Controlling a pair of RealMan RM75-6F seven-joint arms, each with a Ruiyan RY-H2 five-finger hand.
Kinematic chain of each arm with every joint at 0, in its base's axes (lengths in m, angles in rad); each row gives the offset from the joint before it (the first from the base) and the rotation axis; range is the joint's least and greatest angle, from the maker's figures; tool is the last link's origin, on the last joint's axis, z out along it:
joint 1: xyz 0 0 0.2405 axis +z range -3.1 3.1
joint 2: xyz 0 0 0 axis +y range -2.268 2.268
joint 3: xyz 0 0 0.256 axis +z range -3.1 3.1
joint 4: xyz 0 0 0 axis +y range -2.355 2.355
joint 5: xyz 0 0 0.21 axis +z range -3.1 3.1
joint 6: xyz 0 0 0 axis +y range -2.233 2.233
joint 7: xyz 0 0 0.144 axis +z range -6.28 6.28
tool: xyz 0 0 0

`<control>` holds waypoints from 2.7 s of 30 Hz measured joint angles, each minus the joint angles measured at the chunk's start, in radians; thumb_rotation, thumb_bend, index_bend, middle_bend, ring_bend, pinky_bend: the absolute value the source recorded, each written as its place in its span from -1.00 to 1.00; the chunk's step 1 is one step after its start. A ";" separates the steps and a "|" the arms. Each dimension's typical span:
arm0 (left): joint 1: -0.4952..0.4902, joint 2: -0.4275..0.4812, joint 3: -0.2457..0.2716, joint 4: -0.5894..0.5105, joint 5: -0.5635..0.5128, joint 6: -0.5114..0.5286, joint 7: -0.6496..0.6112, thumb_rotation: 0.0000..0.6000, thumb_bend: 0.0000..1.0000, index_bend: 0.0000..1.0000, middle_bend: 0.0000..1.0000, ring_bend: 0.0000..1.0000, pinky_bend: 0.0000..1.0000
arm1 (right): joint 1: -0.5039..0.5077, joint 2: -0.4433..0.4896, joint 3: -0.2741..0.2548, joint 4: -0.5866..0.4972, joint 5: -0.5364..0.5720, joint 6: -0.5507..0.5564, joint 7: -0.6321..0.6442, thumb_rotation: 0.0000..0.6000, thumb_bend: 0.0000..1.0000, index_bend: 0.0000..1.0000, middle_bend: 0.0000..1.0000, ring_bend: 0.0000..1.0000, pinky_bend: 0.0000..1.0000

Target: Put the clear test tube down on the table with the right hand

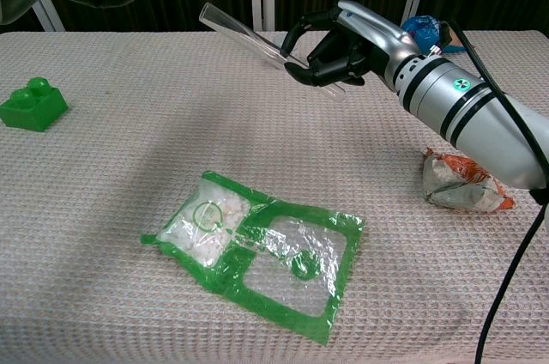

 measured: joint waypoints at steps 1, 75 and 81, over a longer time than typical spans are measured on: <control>0.000 -0.001 0.000 0.003 0.000 0.001 -0.003 1.00 0.01 0.19 -0.52 -0.81 -0.71 | 0.002 -0.002 0.001 0.002 0.000 -0.001 0.000 1.00 0.56 0.65 1.00 1.00 1.00; -0.012 -0.049 0.038 0.034 0.041 0.039 0.038 1.00 -0.13 -0.12 -0.58 -0.81 -0.73 | 0.060 -0.093 0.044 0.051 0.012 0.017 0.003 1.00 0.56 0.68 1.00 1.00 1.00; -0.012 -0.043 0.040 0.034 0.038 0.034 0.039 0.94 -0.36 -0.58 -0.67 -0.83 -0.75 | 0.056 -0.093 0.041 0.048 0.017 0.017 -0.005 1.00 0.56 0.68 1.00 1.00 1.00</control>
